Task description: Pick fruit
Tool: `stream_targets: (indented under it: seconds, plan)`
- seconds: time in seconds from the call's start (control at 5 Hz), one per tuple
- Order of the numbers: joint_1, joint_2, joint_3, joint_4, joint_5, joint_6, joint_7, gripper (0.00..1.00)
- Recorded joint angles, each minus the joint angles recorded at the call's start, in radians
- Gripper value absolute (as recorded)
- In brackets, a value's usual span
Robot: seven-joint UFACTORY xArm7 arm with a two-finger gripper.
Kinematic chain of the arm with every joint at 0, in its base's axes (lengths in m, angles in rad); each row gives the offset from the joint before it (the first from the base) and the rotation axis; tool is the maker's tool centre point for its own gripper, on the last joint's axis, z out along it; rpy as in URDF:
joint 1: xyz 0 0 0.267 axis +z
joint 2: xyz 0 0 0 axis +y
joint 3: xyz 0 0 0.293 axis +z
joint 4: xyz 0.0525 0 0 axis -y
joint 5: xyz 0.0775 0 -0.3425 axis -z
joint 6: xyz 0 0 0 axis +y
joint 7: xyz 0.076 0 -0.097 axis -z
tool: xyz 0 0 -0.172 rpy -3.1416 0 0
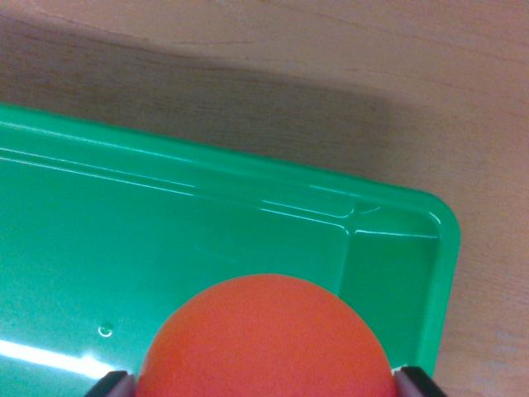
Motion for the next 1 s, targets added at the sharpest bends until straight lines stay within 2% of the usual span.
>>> stream_targets:
  seconds: [0.2, 0.4, 1.0]
  plan:
    - [0.0000, 0.000, 0.000, 0.000, 0.0000, 0.000, 0.000, 1.00]
    - [0.0005, -0.008, 0.000, 0.010, -0.0006, 0.018, 0.000, 1.00]
    - [0.0007, -0.011, -0.001, 0.015, -0.0009, 0.027, -0.001, 1.00]
